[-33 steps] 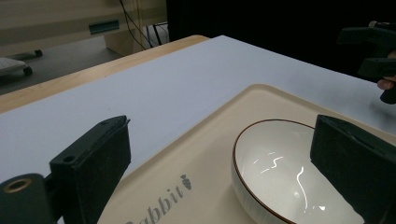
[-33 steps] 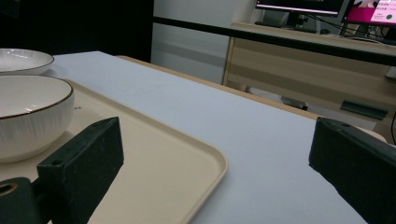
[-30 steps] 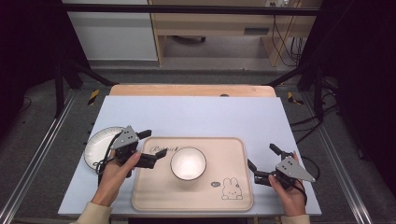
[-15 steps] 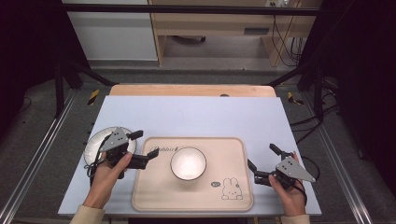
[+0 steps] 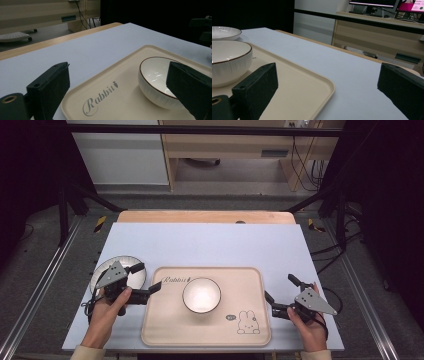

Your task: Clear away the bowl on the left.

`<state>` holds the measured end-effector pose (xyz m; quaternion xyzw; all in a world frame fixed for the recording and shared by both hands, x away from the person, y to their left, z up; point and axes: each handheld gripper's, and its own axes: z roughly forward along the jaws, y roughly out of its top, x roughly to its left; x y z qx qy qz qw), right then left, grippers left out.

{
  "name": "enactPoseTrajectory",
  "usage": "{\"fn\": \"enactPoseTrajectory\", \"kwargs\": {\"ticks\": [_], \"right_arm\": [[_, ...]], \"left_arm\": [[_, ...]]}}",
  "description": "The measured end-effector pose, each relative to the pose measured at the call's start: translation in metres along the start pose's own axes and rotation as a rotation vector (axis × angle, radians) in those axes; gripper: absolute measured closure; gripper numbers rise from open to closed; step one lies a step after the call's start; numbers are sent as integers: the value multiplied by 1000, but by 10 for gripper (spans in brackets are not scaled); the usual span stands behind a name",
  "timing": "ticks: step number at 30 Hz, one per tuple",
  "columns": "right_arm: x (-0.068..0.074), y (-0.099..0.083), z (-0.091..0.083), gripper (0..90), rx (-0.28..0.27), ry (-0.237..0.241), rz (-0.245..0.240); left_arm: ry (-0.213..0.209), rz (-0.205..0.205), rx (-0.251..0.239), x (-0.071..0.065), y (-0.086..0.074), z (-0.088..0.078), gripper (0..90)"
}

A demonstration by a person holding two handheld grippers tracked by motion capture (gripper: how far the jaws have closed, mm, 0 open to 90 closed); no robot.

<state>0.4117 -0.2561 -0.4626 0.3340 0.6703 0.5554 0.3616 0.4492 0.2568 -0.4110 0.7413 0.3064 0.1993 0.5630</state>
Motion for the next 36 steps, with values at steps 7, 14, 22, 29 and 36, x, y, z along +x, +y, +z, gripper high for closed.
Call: {"fn": "enactPoseTrajectory", "kwargs": {"ticks": [7,14,22,29,36], "right_arm": [[0,0,0,33,-1,0,3],[0,-1,0,33,2,1,3],[0,0,0,33,-1,-3,2],[-1,0,0,33,-4,-5,1],[-1,0,0,33,-4,-4,1]], "left_arm": [[22,-4,-16,4,-4,-9,50],[40,-10,-29,7,-7,-19,51],[72,-14,-48,13,-8,-30,51],[88,-17,-55,16,-13,-38,51],[102,-26,-56,18,-19,-47,51]]}}
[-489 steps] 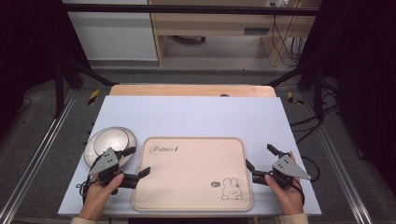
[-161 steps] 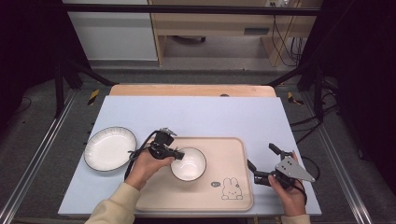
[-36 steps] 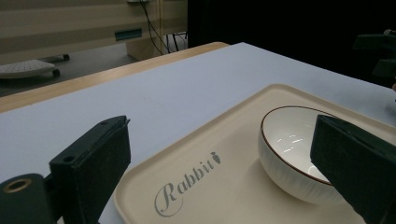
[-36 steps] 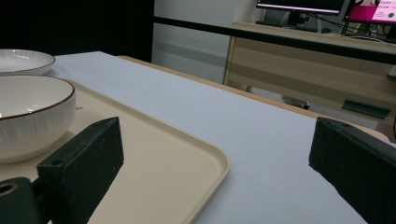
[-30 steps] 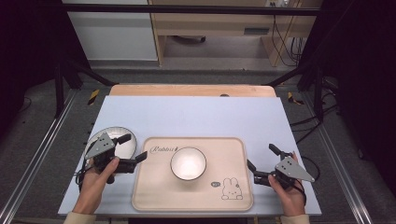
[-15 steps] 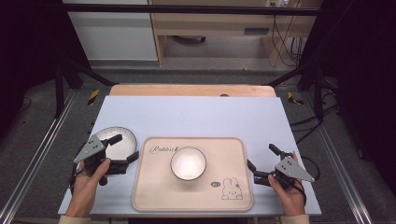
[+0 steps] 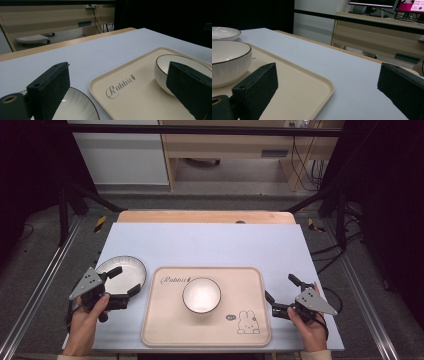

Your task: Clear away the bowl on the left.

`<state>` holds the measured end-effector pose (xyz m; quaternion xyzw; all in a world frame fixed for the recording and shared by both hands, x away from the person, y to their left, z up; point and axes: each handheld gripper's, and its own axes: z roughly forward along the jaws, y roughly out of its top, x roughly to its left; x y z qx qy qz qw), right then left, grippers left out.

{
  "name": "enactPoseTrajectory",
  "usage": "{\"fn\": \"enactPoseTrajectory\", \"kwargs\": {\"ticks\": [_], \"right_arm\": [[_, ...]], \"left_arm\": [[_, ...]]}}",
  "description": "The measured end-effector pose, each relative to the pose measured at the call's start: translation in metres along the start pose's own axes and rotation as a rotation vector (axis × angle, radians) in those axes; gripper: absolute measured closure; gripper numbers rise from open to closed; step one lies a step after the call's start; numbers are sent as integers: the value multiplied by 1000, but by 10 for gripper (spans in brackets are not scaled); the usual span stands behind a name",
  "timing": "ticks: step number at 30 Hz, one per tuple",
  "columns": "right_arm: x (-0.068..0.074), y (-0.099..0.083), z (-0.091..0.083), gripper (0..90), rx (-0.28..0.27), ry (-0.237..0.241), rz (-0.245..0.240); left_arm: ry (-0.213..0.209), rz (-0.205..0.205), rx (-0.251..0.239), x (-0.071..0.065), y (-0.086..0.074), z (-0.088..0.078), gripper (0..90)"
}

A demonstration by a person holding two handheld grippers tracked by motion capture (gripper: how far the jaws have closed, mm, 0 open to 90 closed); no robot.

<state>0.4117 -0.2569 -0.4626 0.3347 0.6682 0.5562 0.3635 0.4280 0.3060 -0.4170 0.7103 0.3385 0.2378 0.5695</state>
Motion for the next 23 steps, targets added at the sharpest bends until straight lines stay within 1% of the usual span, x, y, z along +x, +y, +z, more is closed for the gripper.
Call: {"fn": "enactPoseTrajectory", "kwargs": {"ticks": [3,8,11,13,14,15,16,17,19,21,23], "right_arm": [[0,0,0,33,1,2,-2],[0,1,0,33,-2,4,-6],[0,1,0,33,-2,4,-7],[0,1,-1,33,-2,5,-6],[0,2,-1,33,-2,6,-5],[0,2,-1,33,-5,6,-6],[0,2,-1,33,-6,5,-6],[0,2,-1,32,-6,6,-6],[0,2,-1,32,-4,6,-7],[0,2,-1,32,-3,8,-6],[0,2,0,32,-3,9,-8]], "left_arm": [[3,-9,-4,0,-4,-4,51],[20,0,16,-1,-10,-7,51],[21,3,24,-2,-13,-10,51],[6,0,28,-1,-16,-12,52],[-20,10,34,0,-18,-13,55],[-36,22,47,0,-19,-13,60],[-42,32,54,-1,-20,-14,62],[-58,43,60,-1,-20,-14,62],[-79,52,67,-2,-20,-13,62],[-98,51,71,-4,-21,-11,59],[-95,51,80,-5,-21,-10,57]]}}
